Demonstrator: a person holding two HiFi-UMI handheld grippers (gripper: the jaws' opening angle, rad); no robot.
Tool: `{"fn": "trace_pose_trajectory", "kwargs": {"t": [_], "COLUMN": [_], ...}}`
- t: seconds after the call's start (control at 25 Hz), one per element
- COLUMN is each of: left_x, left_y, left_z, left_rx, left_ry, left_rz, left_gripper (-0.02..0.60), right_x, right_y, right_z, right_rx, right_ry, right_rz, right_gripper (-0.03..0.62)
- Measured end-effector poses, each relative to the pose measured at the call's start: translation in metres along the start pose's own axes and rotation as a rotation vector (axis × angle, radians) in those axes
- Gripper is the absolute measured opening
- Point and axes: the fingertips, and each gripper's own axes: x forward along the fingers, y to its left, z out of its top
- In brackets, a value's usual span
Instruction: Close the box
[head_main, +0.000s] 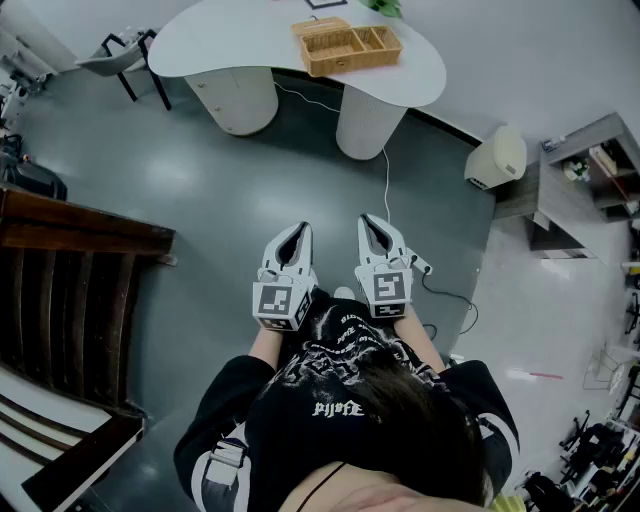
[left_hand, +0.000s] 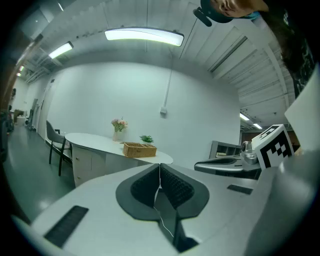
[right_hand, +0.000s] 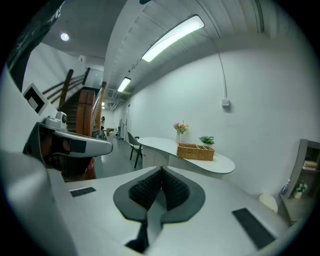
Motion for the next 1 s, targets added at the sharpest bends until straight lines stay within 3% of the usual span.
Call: {"fn": "trace_pose_trajectory", "kwargs": {"t": [0.56,1.0], "left_x": [0.021,0.049], "left_y": [0.048,0.062], "left_z": [0.013,0.013], "left_rx": [-0.009,-0.027], "left_ry": [0.0,0.028], "left_rz": [-0.042,-0.042], "left_gripper": [0.025,0.025], "right_x": [0.039,0.063], "right_y": [-0.006,-0.014], "right_z": [0.011,0.002], "right_rx": [0.055,0.087], "right_ry": [-0.037,-0.016], "right_rz": [-0.093,-0.079], "right_gripper": [0.023,0.024]}}
